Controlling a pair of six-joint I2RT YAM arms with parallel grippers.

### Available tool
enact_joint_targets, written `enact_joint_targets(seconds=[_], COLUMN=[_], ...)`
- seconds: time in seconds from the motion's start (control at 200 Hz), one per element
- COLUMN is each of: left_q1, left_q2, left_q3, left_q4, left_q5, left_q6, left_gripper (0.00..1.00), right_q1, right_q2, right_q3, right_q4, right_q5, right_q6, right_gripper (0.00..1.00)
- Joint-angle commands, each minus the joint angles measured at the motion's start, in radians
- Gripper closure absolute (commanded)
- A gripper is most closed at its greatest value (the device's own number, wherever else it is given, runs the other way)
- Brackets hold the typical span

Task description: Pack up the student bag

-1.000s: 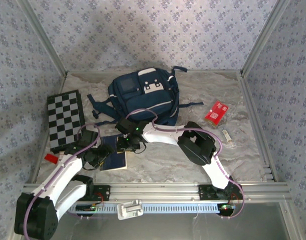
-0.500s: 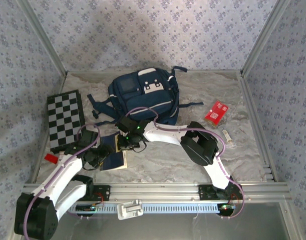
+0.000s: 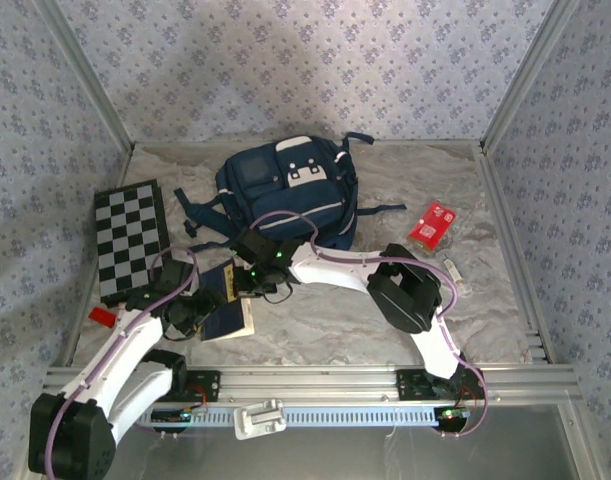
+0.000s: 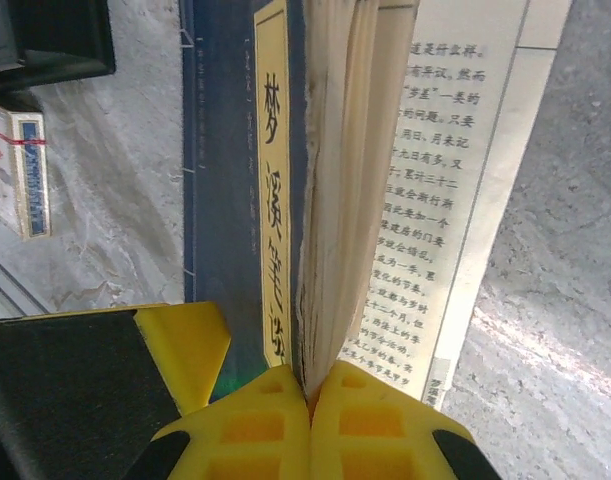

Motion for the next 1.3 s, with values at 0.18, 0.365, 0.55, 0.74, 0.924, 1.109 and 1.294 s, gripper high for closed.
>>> enact_joint_targets(seconds=[0.18, 0.365, 0.55, 0.74, 0.924, 1.109, 1.294], left_q1=[0.119, 0.207, 0.246, 0.247, 0.239, 0.169, 0.115], left_q2=[-0.057, -0.056, -0.047, -0.014, -0.002, 0.047, 0.110], left_q3=[0.208, 0.333, 0.409, 0.430, 0.395, 0.392, 0.393], left_q4=[-0.144, -0.159, -0.050, 0.127, 0.339, 0.382, 0.427], left_q5=[0.025, 0.167, 0.375, 0.568, 0.682, 0.640, 0.632], left_q6=[0.103, 0.191, 0.224, 0.232, 0.158, 0.144, 0.128], left_gripper=[0.25, 0.16, 0.10, 0.07, 0.08, 0.13, 0.25], right_q1=[-0.024, -0.057, -0.137, -0.267, -0.357, -0.403, -0.427], right_q2=[-0.195, -0.316, -0.425, -0.489, -0.507, -0.506, -0.501], right_q3=[-0.047, -0.041, -0.016, -0.030, -0.057, -0.072, -0.104], right_q4=[0.042, 0.010, -0.029, -0.012, 0.063, 0.128, 0.201], right_q5=[-0.030, -0.053, -0.116, -0.241, -0.390, -0.466, -0.515], right_q6=[-0.017, -0.040, -0.085, -0.130, -0.127, -0.097, -0.049], right_gripper=[1.00, 1.00, 1.00, 1.00, 1.00, 1.00, 1.00])
